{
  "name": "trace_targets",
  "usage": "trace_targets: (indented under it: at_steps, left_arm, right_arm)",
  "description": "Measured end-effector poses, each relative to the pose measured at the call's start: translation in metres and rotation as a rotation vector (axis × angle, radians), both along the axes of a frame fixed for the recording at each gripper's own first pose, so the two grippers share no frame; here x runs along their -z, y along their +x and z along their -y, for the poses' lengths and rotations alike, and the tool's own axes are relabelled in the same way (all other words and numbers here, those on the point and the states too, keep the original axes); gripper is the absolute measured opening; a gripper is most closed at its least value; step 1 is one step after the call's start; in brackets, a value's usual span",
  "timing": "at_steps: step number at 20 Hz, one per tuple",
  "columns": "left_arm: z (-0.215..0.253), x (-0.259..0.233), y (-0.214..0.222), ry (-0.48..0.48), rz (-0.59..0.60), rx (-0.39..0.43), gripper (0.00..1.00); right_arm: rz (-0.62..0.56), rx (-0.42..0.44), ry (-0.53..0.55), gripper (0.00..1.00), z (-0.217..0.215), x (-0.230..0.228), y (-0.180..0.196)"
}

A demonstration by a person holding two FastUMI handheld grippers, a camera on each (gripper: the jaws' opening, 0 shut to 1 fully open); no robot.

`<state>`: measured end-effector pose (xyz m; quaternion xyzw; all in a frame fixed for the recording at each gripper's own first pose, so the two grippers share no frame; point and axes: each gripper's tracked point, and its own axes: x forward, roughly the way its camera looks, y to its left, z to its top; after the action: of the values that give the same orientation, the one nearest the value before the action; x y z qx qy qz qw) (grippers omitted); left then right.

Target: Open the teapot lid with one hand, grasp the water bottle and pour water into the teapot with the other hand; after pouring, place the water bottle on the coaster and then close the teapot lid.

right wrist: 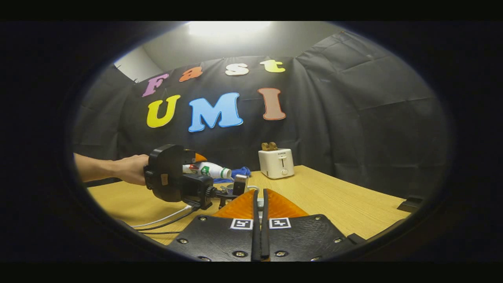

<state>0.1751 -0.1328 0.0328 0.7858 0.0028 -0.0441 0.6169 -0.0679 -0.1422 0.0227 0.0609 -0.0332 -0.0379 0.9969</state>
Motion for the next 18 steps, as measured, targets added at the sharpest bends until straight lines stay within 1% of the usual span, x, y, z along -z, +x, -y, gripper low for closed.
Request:
trace_targets:
  at_steps: [3, 5, 6, 7, 11, 14, 18]
  left_arm:
    - [0.001, 0.0, 0.0, 0.01, -0.001, 0.0, 0.76]
    - [0.001, -0.004, 0.0, 0.044, 0.019, 0.004, 0.76]
    - [0.002, -0.005, 0.001, 0.061, 0.016, 0.008, 0.79]
    - [0.003, -0.004, 0.0, 0.066, 0.016, 0.011, 0.76]
    - [0.005, -0.004, -0.003, 0.092, 0.021, 0.014, 0.76]
    - [0.009, -0.004, -0.004, 0.099, 0.025, 0.027, 0.76]
    - [0.013, -0.006, -0.005, 0.137, 0.035, 0.04, 0.76]
  right_arm:
    - [0.009, -0.003, 0.0, 0.0, -0.001, -0.005, -0.003]
    - [0.012, -0.005, 0.001, 0.01, -0.001, -0.006, -0.004]
    - [0.011, -0.007, 0.008, 0.01, -0.001, -0.006, -0.004]
    - [0.011, -0.01, 0.011, 0.01, -0.001, -0.005, -0.004]
    - [0.019, -0.011, 0.009, 0.01, -0.001, -0.009, -0.005]
    - [0.008, -0.012, 0.02, 0.01, 0.0, -0.004, -0.003]
    - [0.008, -0.015, 0.039, 0.01, 0.001, -0.006, -0.004]
